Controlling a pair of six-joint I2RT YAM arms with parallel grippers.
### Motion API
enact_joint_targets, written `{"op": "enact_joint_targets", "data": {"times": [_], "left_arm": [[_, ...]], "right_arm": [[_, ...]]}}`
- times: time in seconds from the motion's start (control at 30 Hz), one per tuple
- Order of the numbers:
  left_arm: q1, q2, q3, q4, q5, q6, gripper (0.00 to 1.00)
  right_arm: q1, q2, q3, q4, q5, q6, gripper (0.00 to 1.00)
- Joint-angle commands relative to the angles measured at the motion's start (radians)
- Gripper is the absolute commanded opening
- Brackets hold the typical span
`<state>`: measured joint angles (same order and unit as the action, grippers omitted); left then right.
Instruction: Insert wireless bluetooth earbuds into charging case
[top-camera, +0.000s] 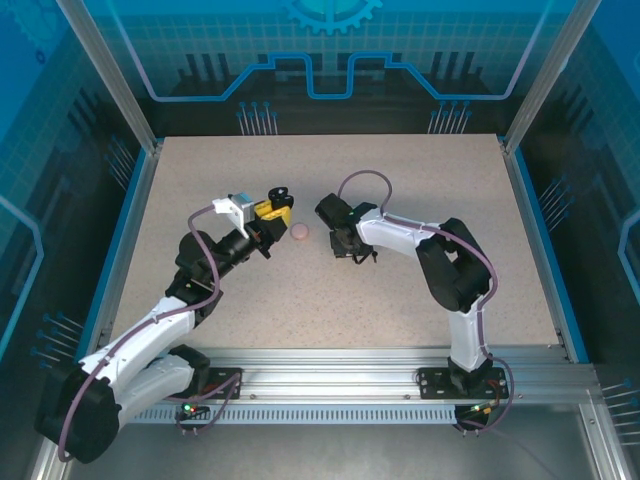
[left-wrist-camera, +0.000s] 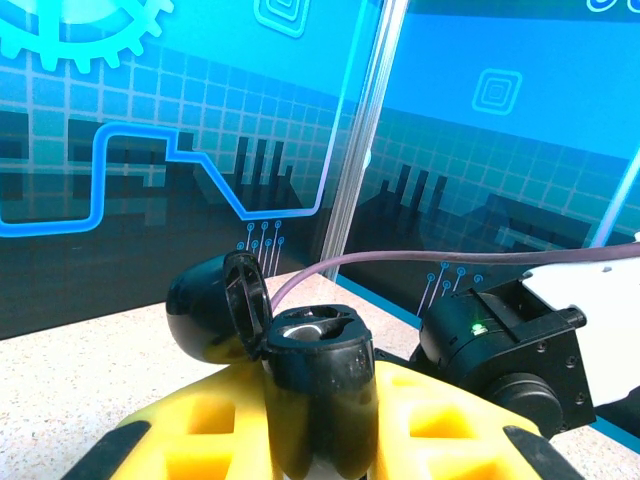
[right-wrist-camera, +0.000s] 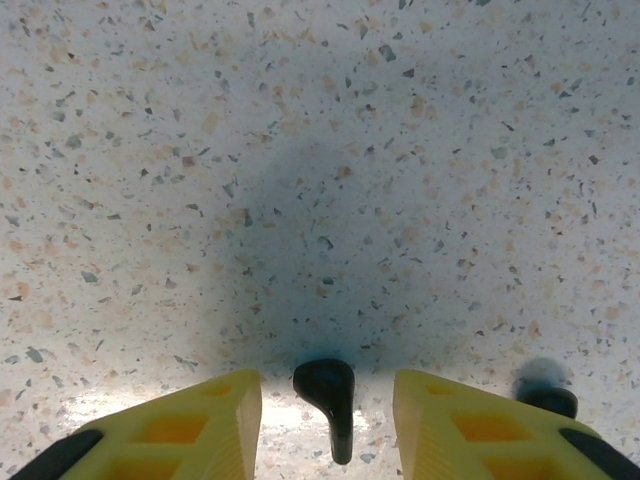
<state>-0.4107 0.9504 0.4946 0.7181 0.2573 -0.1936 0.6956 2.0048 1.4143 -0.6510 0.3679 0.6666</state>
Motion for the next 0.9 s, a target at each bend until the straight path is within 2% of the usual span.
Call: {"op": "enact_joint_targets", "data": {"times": [0.0, 0.87], "left_arm": [[-0.009, -0.01, -0.007, 0.049, -0.008, -0.008, 0.0], [-0.025, -0.019, 0.0, 0.026, 0.002, 0.013, 0.0]], "right_arm": [[0.014, 0.027, 0.011, -0.006, 0.023, 0.014, 0.39], [-0.012, 0.048, -0.039, 0.058, -0.03, 0.031, 0.28]]}}
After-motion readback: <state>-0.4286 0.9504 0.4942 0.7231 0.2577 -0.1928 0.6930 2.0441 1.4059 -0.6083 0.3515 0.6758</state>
